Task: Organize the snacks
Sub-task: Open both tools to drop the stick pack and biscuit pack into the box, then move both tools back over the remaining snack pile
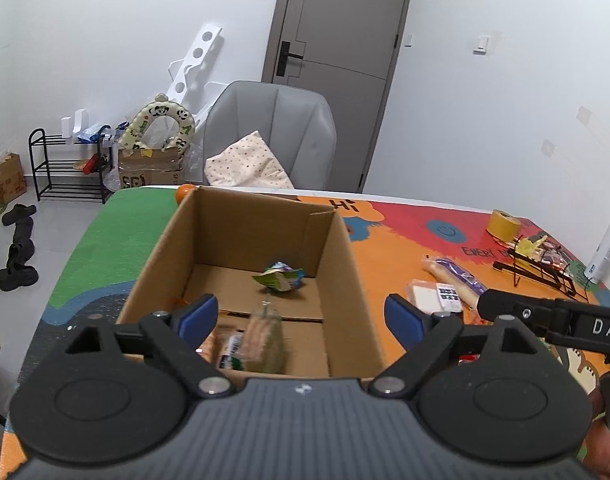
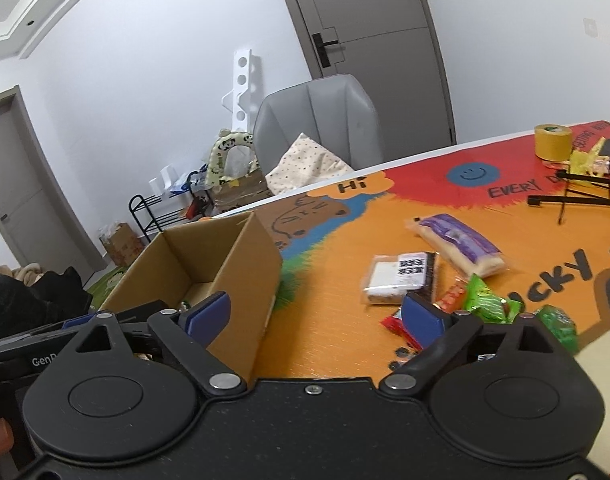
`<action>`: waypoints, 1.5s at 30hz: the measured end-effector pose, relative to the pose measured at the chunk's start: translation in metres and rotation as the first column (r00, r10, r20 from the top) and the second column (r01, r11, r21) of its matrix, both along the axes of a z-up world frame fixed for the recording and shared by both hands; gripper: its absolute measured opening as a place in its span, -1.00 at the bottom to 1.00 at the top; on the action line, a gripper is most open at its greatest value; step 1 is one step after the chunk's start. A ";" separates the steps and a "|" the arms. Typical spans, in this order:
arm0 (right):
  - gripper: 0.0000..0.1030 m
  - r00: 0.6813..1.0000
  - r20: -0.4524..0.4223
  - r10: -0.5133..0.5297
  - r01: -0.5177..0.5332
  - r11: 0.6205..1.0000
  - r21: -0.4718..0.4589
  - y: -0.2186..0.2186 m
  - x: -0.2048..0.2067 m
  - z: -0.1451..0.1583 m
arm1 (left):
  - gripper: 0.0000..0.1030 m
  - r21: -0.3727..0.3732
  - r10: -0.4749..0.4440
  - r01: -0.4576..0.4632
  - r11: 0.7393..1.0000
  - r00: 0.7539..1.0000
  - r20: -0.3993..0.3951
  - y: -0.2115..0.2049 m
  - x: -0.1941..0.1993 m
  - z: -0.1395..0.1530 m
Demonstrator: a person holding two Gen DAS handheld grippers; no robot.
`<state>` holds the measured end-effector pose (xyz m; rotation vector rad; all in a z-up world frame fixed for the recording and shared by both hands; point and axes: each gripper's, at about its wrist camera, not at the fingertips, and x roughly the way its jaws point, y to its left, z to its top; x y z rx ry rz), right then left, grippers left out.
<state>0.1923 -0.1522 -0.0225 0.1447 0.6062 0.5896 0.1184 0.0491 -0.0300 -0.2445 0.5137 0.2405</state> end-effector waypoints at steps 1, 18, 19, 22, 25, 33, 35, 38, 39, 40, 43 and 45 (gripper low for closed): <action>0.82 1.000 -0.001 -0.003 0.003 1.000 0.000 -0.003 -0.001 -0.001 | 0.74 0.002 -0.004 0.004 1.000 1.000 0.001 -0.003 0.000 0.000; 0.85 0.998 -0.024 -0.062 0.062 0.998 0.003 -0.047 0.002 -0.010 | 0.75 0.024 -0.063 0.064 0.998 0.998 -0.016 -0.041 0.012 -0.002; 0.85 0.997 -0.024 -0.066 0.067 0.998 0.003 -0.050 0.002 -0.011 | 0.75 0.025 -0.068 0.069 0.997 0.998 -0.016 -0.043 0.013 -0.002; 0.85 0.996 -0.029 -0.080 0.080 0.997 0.002 -0.059 0.002 -0.014 | 0.75 0.028 -0.081 0.082 0.996 0.997 -0.018 -0.050 0.016 -0.002; 0.85 0.995 -0.035 -0.095 0.095 0.995 0.004 -0.068 0.004 -0.016 | 0.75 0.031 -0.093 0.093 0.995 0.995 -0.020 -0.058 0.020 -0.003; 0.85 0.990 -0.046 -0.136 0.136 0.991 0.011 -0.094 0.008 -0.023 | 0.75 0.036 -0.124 0.125 0.992 0.992 -0.027 -0.077 0.027 -0.005; 0.85 0.988 -0.050 -0.143 0.144 0.990 0.012 -0.098 0.009 -0.025 | 0.75 0.039 -0.134 0.135 0.990 0.991 -0.030 -0.083 0.030 -0.007; 0.85 0.987 -0.056 -0.150 0.151 0.988 0.011 -0.105 0.010 -0.028 | 0.75 0.041 -0.155 0.156 0.987 0.987 -0.038 -0.091 0.034 -0.010; 0.85 0.986 -0.058 -0.154 0.155 0.988 0.009 -0.107 0.010 -0.029 | 0.75 0.039 -0.161 0.162 0.986 0.986 -0.041 -0.094 0.035 -0.010; 0.85 0.986 -0.061 -0.158 0.158 0.987 0.007 -0.109 0.010 -0.031 | 0.75 0.037 -0.168 0.169 0.985 0.985 -0.044 -0.096 0.036 -0.011; 0.83 0.984 -0.070 -0.166 0.167 0.986 0.005 -0.114 0.011 -0.035 | 0.75 0.041 -0.191 0.193 0.980 0.981 -0.045 -0.105 0.039 -0.015; 0.82 0.982 -0.074 -0.171 0.172 0.985 0.001 -0.116 0.012 -0.038 | 0.75 0.044 -0.203 0.205 0.978 0.978 -0.049 -0.111 0.040 -0.017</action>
